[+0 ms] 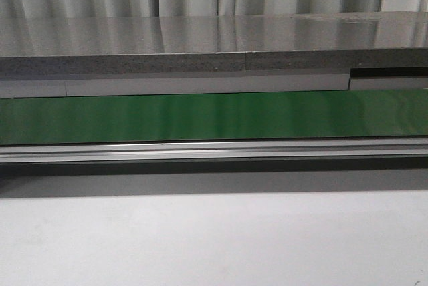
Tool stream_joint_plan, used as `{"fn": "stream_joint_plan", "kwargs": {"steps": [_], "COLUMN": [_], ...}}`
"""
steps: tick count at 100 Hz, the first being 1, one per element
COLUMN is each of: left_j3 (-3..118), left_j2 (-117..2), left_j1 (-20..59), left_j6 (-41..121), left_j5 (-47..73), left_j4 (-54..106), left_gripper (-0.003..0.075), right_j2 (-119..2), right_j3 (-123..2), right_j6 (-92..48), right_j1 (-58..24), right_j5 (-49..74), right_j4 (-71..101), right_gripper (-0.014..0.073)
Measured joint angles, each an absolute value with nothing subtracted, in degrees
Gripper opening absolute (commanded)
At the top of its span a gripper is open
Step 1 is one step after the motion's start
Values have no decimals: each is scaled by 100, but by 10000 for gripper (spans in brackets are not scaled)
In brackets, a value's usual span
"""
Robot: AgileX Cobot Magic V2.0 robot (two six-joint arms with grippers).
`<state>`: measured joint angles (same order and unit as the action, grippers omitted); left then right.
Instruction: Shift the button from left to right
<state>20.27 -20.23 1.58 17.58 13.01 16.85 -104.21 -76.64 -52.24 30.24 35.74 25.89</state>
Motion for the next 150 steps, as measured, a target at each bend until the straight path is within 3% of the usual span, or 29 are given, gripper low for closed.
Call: {"fn": "stream_joint_plan", "kwargs": {"steps": [21, 46, 84, 115, 150], "left_j3": [2027, 2027, 2027, 2027, 2027], "left_j2": [-2023, -2023, -2023, -2023, -2023], "left_j1": [158, 158, 158, 158, 158], "left_j6": [1758, 1758, 1758, 1758, 1758], "left_j5": [1301, 1301, 1301, 1301, 1301], "left_j4": [1685, 1685, 1685, 1685, 1685], "left_gripper": [-20, -20, -20, -20, -20], "right_j2": [-9991, -9446, -8701, -8025, -6447], "right_j3": [-7664, -7664, -7475, -6790, -5246], "right_j6": [-5224, -4741, -3353, -2451, -2154], "right_j1": [2774, 1929, 556, -325, -390], "right_j5": [3606, 3503, 2981, 2744, 2645], "right_j4": [3218, 3304, 2223, 1552, 1426], "right_gripper": [456, 456, 456, 456, 456]}}
